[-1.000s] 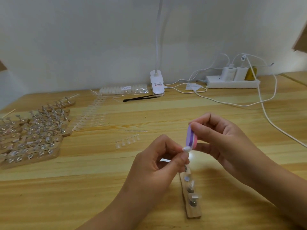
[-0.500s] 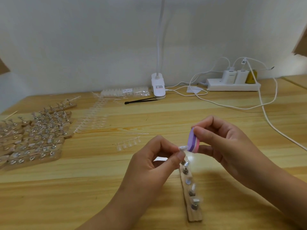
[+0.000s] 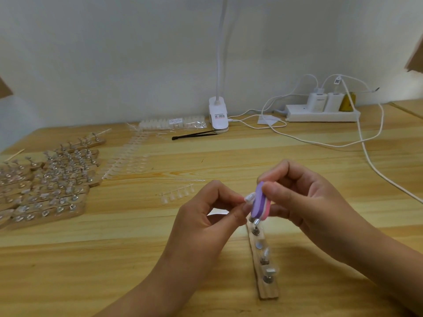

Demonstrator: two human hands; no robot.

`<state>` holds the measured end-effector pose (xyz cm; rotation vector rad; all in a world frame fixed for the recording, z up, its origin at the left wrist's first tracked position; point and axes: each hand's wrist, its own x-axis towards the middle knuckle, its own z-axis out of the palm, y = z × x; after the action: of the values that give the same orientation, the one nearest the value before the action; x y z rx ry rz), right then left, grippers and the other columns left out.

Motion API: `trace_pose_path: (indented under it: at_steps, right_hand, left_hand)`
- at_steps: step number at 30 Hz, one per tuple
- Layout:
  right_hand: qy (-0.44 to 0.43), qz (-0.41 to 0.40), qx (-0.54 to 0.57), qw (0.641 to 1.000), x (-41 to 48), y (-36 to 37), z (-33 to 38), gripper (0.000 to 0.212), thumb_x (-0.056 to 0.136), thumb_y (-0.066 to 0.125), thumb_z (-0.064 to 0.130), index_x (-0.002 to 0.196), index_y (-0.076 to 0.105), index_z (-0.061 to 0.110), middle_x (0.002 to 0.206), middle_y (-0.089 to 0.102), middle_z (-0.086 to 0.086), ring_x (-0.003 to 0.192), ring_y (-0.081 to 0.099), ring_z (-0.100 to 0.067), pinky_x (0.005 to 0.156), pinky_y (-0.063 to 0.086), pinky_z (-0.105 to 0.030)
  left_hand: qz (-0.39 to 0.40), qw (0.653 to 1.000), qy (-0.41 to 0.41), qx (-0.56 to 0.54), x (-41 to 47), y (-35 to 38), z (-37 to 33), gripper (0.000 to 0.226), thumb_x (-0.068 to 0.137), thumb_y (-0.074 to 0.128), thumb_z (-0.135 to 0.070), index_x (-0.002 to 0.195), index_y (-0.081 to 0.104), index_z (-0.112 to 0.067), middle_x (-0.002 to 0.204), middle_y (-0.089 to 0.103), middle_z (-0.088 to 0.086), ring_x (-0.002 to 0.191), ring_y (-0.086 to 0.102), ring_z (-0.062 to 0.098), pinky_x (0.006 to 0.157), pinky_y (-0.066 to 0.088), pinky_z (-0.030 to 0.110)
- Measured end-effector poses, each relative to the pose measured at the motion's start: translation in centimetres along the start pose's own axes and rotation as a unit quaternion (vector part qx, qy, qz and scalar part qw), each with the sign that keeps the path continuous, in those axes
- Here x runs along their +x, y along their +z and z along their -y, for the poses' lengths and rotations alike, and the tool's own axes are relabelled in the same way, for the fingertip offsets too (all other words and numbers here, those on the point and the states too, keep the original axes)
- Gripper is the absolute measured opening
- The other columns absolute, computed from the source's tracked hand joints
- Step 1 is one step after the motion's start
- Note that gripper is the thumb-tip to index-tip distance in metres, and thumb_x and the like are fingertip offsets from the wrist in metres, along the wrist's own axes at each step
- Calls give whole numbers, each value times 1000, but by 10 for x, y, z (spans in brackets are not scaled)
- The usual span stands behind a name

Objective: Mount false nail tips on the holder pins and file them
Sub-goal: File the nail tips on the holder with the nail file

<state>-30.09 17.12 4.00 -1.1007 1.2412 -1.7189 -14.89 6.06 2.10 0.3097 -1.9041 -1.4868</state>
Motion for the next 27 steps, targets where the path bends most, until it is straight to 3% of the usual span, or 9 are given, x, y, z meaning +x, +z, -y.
trace_pose_path:
  at_steps: [10, 27]
  right_hand:
    - [-18, -30, 4, 999, 0, 2, -2, 29, 67, 84, 44, 84, 72, 23, 84, 73, -2, 77, 71, -15, 71, 56, -21]
    - [10, 14, 3, 1000, -1, 5, 4, 21, 72, 82, 32, 85, 70, 21, 91, 74, -7, 86, 73, -24, 75, 58, -26]
  left_hand:
    - [-3, 1000, 10, 6, -1, -2, 0, 10, 81, 73, -31, 76, 65, -35, 81, 70, -10, 79, 69, 7, 69, 55, 19]
    - [-6, 999, 26, 18, 0, -3, -1, 9, 81, 70, -25, 78, 65, -33, 83, 70, -10, 82, 69, 10, 68, 55, 18]
